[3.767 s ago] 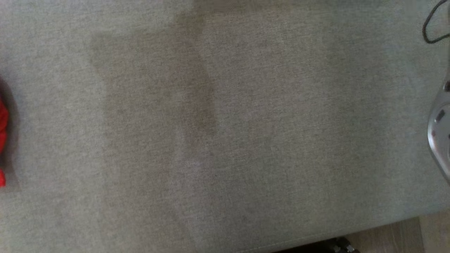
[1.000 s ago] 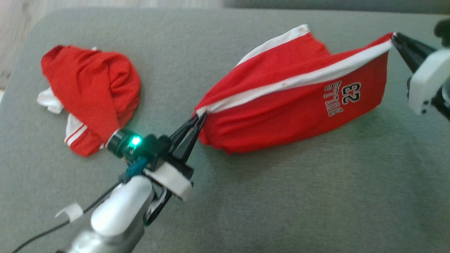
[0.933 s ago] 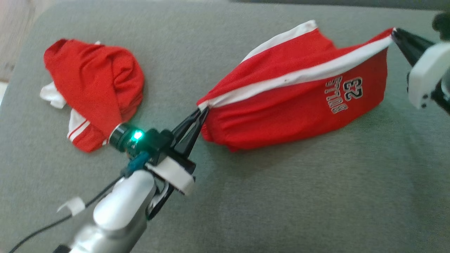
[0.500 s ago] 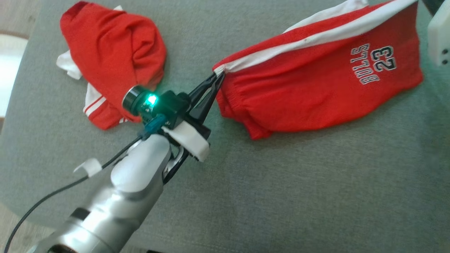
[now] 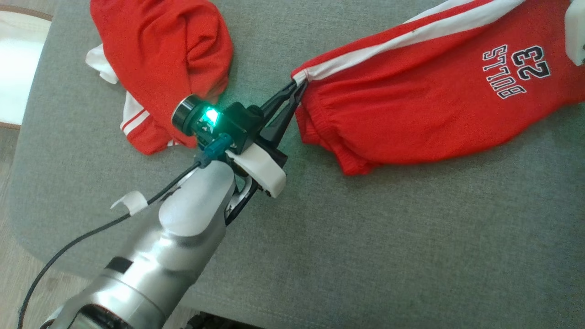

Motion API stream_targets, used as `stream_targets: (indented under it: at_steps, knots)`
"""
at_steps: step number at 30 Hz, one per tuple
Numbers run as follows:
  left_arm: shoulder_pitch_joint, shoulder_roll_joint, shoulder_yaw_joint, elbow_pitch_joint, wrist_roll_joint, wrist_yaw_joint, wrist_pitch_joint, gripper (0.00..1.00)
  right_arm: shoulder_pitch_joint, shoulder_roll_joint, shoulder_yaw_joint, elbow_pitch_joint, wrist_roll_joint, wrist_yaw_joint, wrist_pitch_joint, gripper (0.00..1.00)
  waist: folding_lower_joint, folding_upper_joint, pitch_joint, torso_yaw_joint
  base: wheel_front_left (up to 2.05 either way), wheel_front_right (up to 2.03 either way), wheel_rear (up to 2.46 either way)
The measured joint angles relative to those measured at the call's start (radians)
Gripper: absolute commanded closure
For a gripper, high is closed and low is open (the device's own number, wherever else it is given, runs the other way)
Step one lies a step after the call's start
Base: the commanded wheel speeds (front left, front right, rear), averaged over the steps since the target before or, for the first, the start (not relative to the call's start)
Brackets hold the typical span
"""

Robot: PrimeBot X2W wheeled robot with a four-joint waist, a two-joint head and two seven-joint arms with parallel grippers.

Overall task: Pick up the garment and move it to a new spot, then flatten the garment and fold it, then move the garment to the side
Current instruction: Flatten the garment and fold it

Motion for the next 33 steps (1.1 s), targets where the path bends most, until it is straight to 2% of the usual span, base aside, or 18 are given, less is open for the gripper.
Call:
stream_targets:
  at_steps: [1,2,3,4,9,17,20,24,29,33]
  knots:
    - [0.0,-0.003,0.01,0.002,0.0,0.0,0.0,1.0,-0.003,0.004,0.004,0.01,0.003,0.0,-0.007,1.0,0.0,0.0,0.001,0.002,0.0,0.0,0.0]
    - [-0.001,-0.005,0.016,0.004,0.003,0.0,0.0,0.97,-0.007,0.01,0.009,0.024,0.005,0.0,-0.014,0.6,-0.0001,0.0,0.002,0.004,0.0,0.0,0.0]
    - [-0.002,-0.006,0.019,0.007,0.005,0.0,0.0,0.25,-0.013,0.016,0.012,0.035,0.004,0.0,-0.03,0.0,0.0,0.0,0.002,0.006,0.0,0.0,0.0]
    - [-0.003,-0.009,0.024,0.011,0.007,0.0,0.0,0.0,-0.017,0.021,0.012,0.047,0.004,0.0,-0.043,0.0,0.0,0.0,0.002,0.007,0.0,0.0,0.0]
    - [-0.003,-0.021,0.058,0.014,0.021,0.001,0.0,0.0,-0.04,0.038,0.004,0.11,0.012,0.0,-0.116,0.0,0.0,0.0,-0.005,0.005,0.0,0.0,0.0]
    - [0.037,-0.013,0.129,-0.008,0.047,0.004,-0.001,0.0,-0.029,0.111,-0.044,0.196,0.04,0.0,-0.267,0.0,-0.0001,0.0,-0.079,-0.025,0.0,0.0,0.0]
    - [0.083,0.012,0.161,-0.048,0.082,0.049,-0.003,0.0,0.006,0.138,-0.071,0.204,0.04,0.0,-0.368,0.0,-0.0002,0.0,-0.122,-0.043,0.0,0.0,0.0]
    - [0.164,0.037,0.23,-0.122,0.092,0.093,-0.003,0.0,0.103,0.207,-0.119,0.198,0.045,0.0,-0.505,0.0,-0.0003,0.0001,-0.186,-0.071,0.0,0.0,0.0]
    - [0.298,0.051,0.32,-0.244,0.097,0.141,-0.004,0.0,0.206,0.272,-0.296,0.169,0.038,0.0,-0.55,0.0,-0.0004,0.0001,-0.265,-0.117,0.0,0.0,0.0]
    - [0.409,0.07,0.381,-0.325,0.125,0.179,-0.004,0.0,0.356,0.323,-0.451,0.008,-0.051,0.0,-0.551,0.0,-0.0004,0.0001,-0.318,-0.162,0.0,0.0,0.0]
